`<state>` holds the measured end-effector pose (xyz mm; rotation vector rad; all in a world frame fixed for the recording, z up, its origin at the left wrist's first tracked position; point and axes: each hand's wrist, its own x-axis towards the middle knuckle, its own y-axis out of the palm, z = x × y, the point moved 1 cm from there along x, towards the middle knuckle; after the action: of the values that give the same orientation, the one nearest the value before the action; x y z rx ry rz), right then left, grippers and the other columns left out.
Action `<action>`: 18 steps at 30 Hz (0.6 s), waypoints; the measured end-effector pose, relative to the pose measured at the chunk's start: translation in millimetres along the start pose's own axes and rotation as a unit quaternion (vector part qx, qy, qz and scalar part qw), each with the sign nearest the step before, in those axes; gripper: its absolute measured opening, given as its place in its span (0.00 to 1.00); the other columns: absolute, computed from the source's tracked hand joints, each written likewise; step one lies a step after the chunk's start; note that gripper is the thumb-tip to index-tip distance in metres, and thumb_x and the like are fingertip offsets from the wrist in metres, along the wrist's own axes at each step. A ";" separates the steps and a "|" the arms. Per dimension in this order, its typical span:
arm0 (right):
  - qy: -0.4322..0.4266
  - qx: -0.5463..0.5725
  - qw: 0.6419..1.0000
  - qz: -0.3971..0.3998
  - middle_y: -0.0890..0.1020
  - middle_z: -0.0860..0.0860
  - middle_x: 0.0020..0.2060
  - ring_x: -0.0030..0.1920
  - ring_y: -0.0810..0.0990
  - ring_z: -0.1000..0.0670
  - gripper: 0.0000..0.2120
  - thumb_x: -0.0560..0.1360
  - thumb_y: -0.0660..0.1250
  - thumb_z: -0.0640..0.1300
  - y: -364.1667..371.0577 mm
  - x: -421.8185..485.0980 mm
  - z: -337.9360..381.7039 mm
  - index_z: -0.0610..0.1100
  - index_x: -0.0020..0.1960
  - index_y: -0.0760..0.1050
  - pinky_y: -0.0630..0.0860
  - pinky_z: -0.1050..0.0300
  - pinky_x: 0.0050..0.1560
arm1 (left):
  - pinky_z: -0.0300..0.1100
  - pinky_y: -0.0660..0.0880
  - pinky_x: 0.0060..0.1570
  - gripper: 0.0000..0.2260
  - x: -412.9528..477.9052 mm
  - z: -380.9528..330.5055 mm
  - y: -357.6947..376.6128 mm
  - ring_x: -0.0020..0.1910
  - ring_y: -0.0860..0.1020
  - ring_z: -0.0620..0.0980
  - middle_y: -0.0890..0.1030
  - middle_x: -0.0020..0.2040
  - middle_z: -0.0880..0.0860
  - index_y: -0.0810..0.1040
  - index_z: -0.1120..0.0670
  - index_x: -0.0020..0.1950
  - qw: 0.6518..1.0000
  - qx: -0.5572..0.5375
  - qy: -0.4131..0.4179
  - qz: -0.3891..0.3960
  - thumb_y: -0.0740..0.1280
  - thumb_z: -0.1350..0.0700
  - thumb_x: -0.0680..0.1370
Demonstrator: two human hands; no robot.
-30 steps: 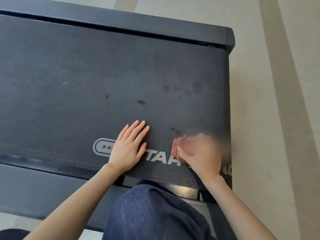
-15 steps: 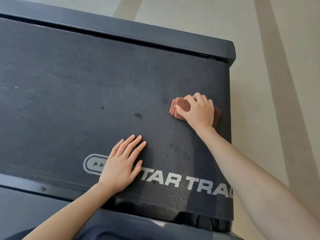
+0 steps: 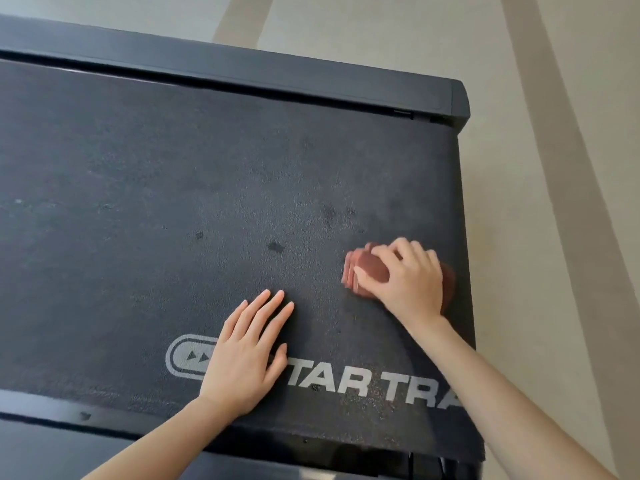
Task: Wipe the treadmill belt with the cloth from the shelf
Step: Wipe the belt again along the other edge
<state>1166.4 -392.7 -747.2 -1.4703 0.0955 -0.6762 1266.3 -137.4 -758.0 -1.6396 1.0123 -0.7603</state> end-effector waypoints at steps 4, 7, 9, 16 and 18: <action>0.057 -0.032 0.997 0.043 0.79 0.45 0.46 0.47 0.77 0.44 0.22 0.74 0.62 0.63 23.3 76.5 -22.0 0.46 0.53 0.79 0.72 0.51 0.45 | 0.52 0.56 0.72 0.24 -0.7 -1.9 -1.7 0.74 0.60 0.52 0.65 0.74 0.52 0.68 0.55 0.73 1.000 -0.009 0.001 -0.005 0.56 0.50 0.77; 0.078 -0.034 0.995 0.059 0.78 0.44 0.54 0.53 0.76 0.43 0.24 0.75 0.61 0.64 24.7 90.0 -23.8 0.46 0.59 0.77 0.72 0.51 0.51 | 0.51 0.55 0.72 0.24 0.0 -2.2 -2.0 0.74 0.60 0.52 0.65 0.74 0.52 0.68 0.55 0.72 1.000 -0.003 -0.004 -0.006 0.56 0.51 0.77; 0.101 -0.034 0.993 0.056 0.77 0.43 0.58 0.57 0.74 0.43 0.25 0.75 0.60 0.64 21.4 83.0 -19.9 0.47 0.62 0.76 0.72 0.50 0.55 | 0.51 0.56 0.72 0.24 -1.1 -2.6 -1.3 0.74 0.60 0.52 0.66 0.74 0.52 0.68 0.54 0.72 1.000 -0.005 -0.008 -0.005 0.57 0.50 0.76; -0.028 -0.029 0.998 0.045 0.80 0.45 0.53 0.50 0.77 0.41 0.26 0.73 0.58 0.66 -5.9 8.1 -12.8 0.48 0.57 0.78 0.75 0.48 0.47 | 0.51 0.56 0.72 0.25 0.2 -2.7 -2.1 0.73 0.62 0.53 0.68 0.72 0.53 0.69 0.55 0.72 1.000 -0.005 -0.011 -0.013 0.57 0.50 0.75; -0.078 -0.029 0.996 0.028 0.80 0.46 0.51 0.48 0.78 0.42 0.26 0.73 0.57 0.65 -7.9 1.9 -22.0 0.47 0.55 0.79 0.75 0.50 0.45 | 0.51 0.56 0.72 0.25 -0.1 -3.1 -1.3 0.73 0.62 0.53 0.68 0.73 0.52 0.69 0.54 0.72 1.000 -0.006 -0.012 -0.018 0.57 0.50 0.75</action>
<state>1155.0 -412.6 -742.1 -1.5646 0.0358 -0.5155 1263.9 -138.5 -755.8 -1.6775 0.9733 -0.7578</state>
